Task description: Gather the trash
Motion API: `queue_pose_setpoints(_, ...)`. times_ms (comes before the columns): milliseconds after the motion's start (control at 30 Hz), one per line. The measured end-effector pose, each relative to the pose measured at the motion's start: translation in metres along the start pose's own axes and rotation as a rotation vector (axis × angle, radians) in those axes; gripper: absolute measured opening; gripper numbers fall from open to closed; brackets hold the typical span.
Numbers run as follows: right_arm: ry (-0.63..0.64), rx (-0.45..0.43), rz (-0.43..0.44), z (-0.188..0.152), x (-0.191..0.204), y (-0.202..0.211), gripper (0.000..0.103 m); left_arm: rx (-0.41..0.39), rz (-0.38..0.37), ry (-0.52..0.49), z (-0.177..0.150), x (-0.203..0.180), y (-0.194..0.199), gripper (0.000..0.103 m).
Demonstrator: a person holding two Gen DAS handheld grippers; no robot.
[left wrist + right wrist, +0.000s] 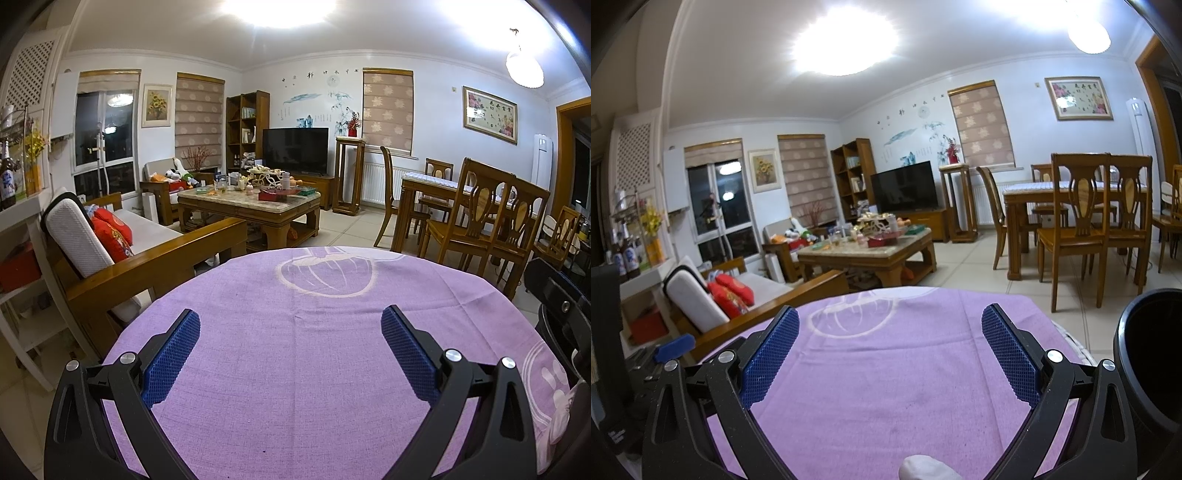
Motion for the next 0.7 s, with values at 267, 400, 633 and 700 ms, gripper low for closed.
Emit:
queue_pose_setpoints(267, -0.001, 0.001, 0.0, -0.0002, -0.0005, -0.0003, 0.098, -0.003, -0.006, -0.004, 0.0005, 0.0013, -0.0021, 0.098)
queue_pose_setpoints(400, -0.001, 0.0, 0.0, 0.0, -0.0006, -0.0003, 0.098, -0.002, -0.009, -0.005, 0.0011, 0.0032, -0.0045, 0.098)
queue_pose_setpoints(633, -0.001, 0.001, 0.001, -0.0003, -0.0007, -0.0005, 0.098, 0.01, -0.016, 0.008, 0.0018, 0.009, -0.0064, 0.098)
queue_pose_setpoints(700, -0.002, 0.0, 0.001, -0.0002, -0.0003, -0.0005, 0.098, 0.008, -0.014, 0.004, 0.002, 0.0084, -0.0063, 0.098)
Point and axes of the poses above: each gripper's, at about its wrist camera, not at the fingertips, and y roughly against the way its jaws point, x to its left, z to its top, the point moved 2 cm from there along -y, roughly the way its jaws point, and after that the axes turned 9 degrees about x, right-handed, at the moved point
